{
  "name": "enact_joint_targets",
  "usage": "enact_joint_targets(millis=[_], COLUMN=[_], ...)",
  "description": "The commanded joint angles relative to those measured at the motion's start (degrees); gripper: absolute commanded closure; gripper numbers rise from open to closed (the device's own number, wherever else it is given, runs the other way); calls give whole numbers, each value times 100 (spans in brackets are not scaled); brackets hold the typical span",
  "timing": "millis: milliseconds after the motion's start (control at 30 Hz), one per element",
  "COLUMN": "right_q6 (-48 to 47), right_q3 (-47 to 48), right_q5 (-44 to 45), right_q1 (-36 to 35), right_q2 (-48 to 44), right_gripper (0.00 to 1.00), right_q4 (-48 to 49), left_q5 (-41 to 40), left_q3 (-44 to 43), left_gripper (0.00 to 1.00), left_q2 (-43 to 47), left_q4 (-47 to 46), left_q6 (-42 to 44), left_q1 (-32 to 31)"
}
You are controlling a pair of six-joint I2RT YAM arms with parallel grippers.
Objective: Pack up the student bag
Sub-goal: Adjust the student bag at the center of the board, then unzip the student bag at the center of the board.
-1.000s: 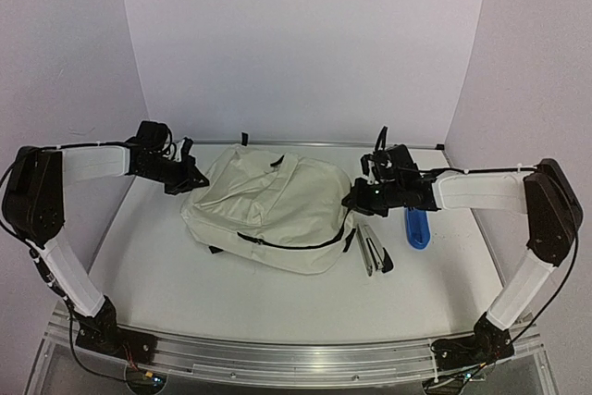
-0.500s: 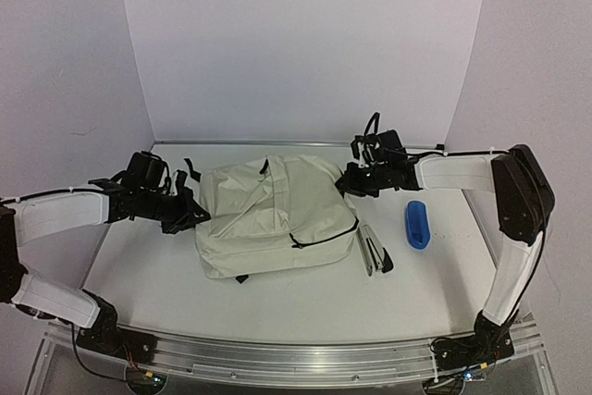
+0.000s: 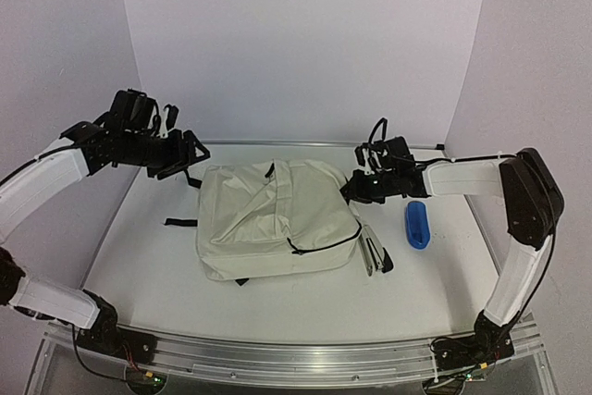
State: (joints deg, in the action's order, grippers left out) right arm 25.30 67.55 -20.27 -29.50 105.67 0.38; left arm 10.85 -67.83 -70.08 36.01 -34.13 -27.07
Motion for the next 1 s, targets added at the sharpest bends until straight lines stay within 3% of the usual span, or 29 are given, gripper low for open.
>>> enact_joint_targets(millis=[0, 33, 67, 167, 233, 600, 900, 967], right_q6=[-78, -74, -62, 9, 51, 262, 341, 365], right_q3=[-169, -171, -172, -201, -221, -374, -302, -299], right_q5=[55, 84, 130, 227, 249, 236, 12, -11], right_q1=[9, 6, 13, 6, 14, 10, -12, -35], right_q2=[-391, -450, -512, -796, -962, -1436, -1663, -1710], right_gripper=[96, 91, 76, 50, 45, 44, 45, 45], right_q4=[-82, -82, -82, -82, -82, -100, -117, -117], left_q5=[477, 626, 903, 1219, 1289, 1634, 1214, 1237], left_q3=[-794, -928, -1080, -1639, -1982, -2726, -3020, -3004], left_gripper=[32, 32, 33, 40, 48, 54, 55, 59], left_q2=[-1136, -1312, -1626, -2353, -2689, -3863, -4338, -4353], left_q4=[-200, -325, -526, -677, -631, -654, -394, -436], left_q6=[714, 767, 814, 993, 1093, 1276, 1339, 1339], left_q1=[-7, -8, -34, -173, -263, -591, -624, -632])
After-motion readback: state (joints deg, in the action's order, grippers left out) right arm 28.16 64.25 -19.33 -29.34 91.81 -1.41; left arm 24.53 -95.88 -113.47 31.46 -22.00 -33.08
